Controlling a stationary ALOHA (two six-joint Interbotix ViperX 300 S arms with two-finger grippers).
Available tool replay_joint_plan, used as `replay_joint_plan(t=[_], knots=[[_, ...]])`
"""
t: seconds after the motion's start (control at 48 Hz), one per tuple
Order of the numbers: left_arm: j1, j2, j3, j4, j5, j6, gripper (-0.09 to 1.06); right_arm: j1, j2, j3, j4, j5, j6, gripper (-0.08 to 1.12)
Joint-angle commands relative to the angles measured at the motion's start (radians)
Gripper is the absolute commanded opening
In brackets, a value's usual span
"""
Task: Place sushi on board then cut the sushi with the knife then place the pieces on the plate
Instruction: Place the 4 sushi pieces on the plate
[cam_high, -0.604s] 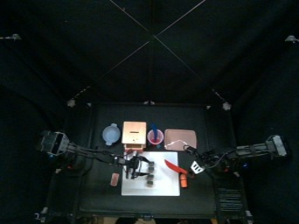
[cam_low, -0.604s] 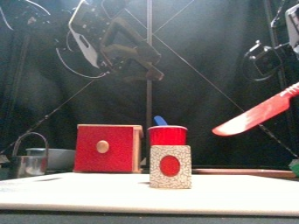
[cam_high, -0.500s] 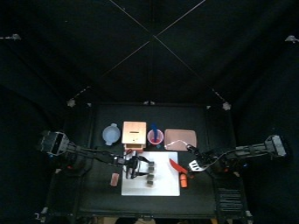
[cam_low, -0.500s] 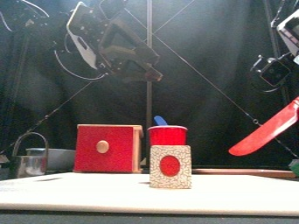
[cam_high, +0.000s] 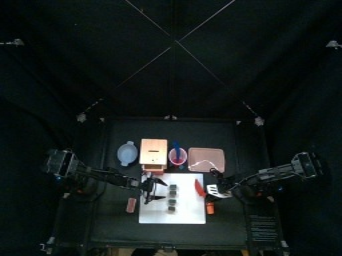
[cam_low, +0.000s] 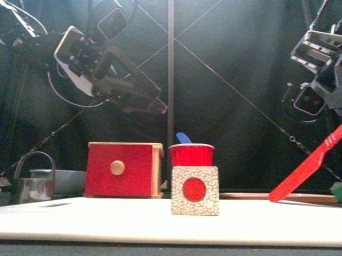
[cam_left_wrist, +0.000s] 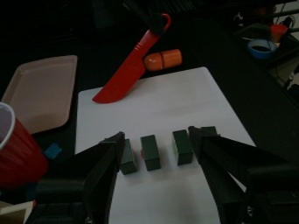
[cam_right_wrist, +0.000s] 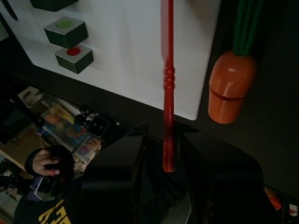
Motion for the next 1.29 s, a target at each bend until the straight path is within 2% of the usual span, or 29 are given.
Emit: replay_joint_plan(t=[0.021,0.167,0.312,0.521,0.667,0.812,0.896,0.979,1.083,1.167,1.292], knots=[[0.002,-0.018,-0.012,-0.002,-0.009,-0.002,0.93,0.032,0.009,-0.029,0.005,-0.02,-0.002,0.69],[0.002,-0.018,-0.017,-0.011,-0.009,-0.002,0.92,0.061,0.026,-0.048,-0.028,-0.025,-0.009,0.73],[-0.005,-0.018,-0.021,-0.014,-0.009,-0.002,0.92,0.067,0.041,-0.049,-0.051,-0.015,-0.009,0.85],[-0.005,-0.018,-0.028,-0.026,-0.009,0.0,0.92,0.06,0.038,-0.104,-0.163,0.003,-0.009,0.86],[-0.006,-0.011,-0.037,-0.029,-0.009,-0.002,0.92,0.066,0.072,-0.12,-0.176,0.048,-0.011,0.86],[-0.006,-0.008,-0.043,-0.031,-0.009,0.0,0.92,0.055,0.044,-0.095,-0.212,0.072,-0.011,0.86],[-0.006,-0.008,-0.044,-0.031,-0.009,0.002,0.92,0.008,0.017,-0.114,-0.319,0.071,-0.035,0.86],[-0.005,-0.009,-0.051,-0.031,-0.009,0.003,0.92,-0.054,0.009,-0.164,-0.446,0.074,-0.156,0.86],[0.002,-0.009,-0.052,-0.031,-0.009,0.003,0.92,-0.114,0.035,-0.236,-0.457,0.101,-0.437,0.86],[0.006,-0.009,-0.051,-0.031,-0.008,0.003,0.92,-0.167,0.08,-0.29,-0.387,0.179,-0.709,0.86],[0.054,-0.032,-0.048,-0.038,-0.009,0.0,0.92,-0.253,0.206,-0.383,-0.206,0.279,-1.103,0.86]])
